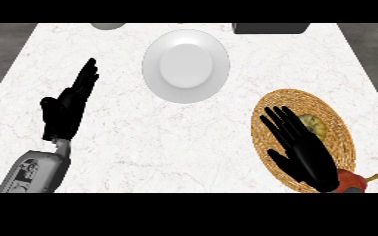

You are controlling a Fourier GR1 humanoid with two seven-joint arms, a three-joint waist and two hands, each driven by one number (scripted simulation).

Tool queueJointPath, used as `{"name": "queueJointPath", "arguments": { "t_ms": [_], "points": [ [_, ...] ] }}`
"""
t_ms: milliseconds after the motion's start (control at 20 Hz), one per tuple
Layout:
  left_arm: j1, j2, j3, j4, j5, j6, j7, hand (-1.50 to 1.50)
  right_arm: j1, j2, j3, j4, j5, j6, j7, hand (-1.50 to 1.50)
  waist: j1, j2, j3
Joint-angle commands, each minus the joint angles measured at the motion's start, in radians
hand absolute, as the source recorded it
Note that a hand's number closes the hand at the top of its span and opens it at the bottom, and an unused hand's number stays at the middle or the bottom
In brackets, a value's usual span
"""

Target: Pick the squash from the placemat and place it in the plate

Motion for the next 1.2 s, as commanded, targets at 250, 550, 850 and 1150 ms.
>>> {"name": "queueJointPath", "arguments": {
  "t_ms": [250,550,850,1150],
  "points": [
    [-0.010,0.003,0.029,0.032,-0.014,0.007,0.004,0.00,0.079,-0.088,-0.007,-0.301,0.391,0.379,0.448,-1.50,-0.031,-0.009,-0.001],
    [-0.029,-0.037,-0.014,-0.011,-0.041,0.018,0.054,0.00,0.096,-0.003,0.044,-0.452,0.488,0.750,0.691,-1.50,0.001,0.000,0.004],
    [-0.050,-0.034,0.041,0.042,-0.045,-0.031,0.010,0.00,0.087,0.053,-0.007,-0.497,0.474,0.937,0.732,-1.50,0.011,0.004,0.005],
    [-0.046,-0.037,0.054,-0.051,-0.049,-0.063,0.092,0.00,-0.037,0.106,-0.099,-0.435,0.436,1.074,0.660,-1.50,0.019,0.004,0.006]
  ]
}}
